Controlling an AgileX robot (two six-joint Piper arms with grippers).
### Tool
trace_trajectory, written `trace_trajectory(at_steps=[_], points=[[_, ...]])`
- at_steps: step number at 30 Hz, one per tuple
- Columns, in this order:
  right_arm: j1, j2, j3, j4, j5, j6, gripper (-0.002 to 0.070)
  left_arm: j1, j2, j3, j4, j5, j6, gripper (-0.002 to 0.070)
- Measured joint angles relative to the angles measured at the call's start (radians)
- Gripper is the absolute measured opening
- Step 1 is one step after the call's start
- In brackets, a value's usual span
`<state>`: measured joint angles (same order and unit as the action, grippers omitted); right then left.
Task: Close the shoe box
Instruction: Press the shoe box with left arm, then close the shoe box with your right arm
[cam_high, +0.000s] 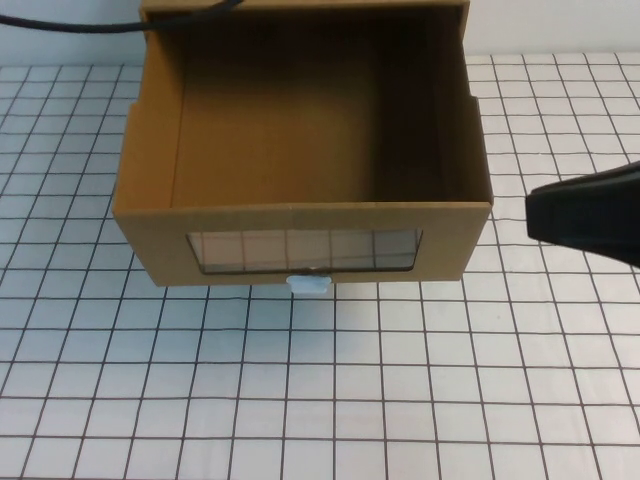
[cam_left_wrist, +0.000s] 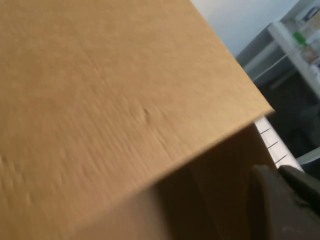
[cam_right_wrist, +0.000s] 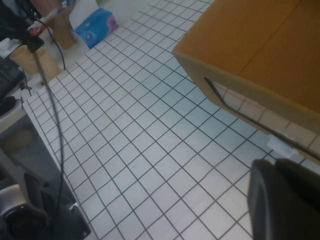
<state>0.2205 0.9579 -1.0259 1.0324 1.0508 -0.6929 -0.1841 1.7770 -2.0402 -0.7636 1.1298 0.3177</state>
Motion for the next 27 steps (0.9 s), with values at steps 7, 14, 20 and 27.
trace_trajectory(at_steps=[7,14,20,27], points=[[0.0,-0.031,0.0,-0.026,0.032,0.0,0.0066,0.0,0.354,-0.34,-0.053,0.05,-0.168,-0.0005],[0.003,-0.045,0.0,-0.045,0.066,0.0,0.0087,0.0,0.466,-0.515,-0.074,0.073,-0.248,-0.0006],[0.111,-0.023,0.0,-0.06,-0.031,-0.04,0.0089,0.0,0.469,-0.521,-0.078,0.079,-0.256,-0.0006],[0.426,0.056,0.0,-0.2,-0.243,-0.044,0.0088,0.0,0.469,-0.521,-0.078,0.079,-0.268,-0.0006]])
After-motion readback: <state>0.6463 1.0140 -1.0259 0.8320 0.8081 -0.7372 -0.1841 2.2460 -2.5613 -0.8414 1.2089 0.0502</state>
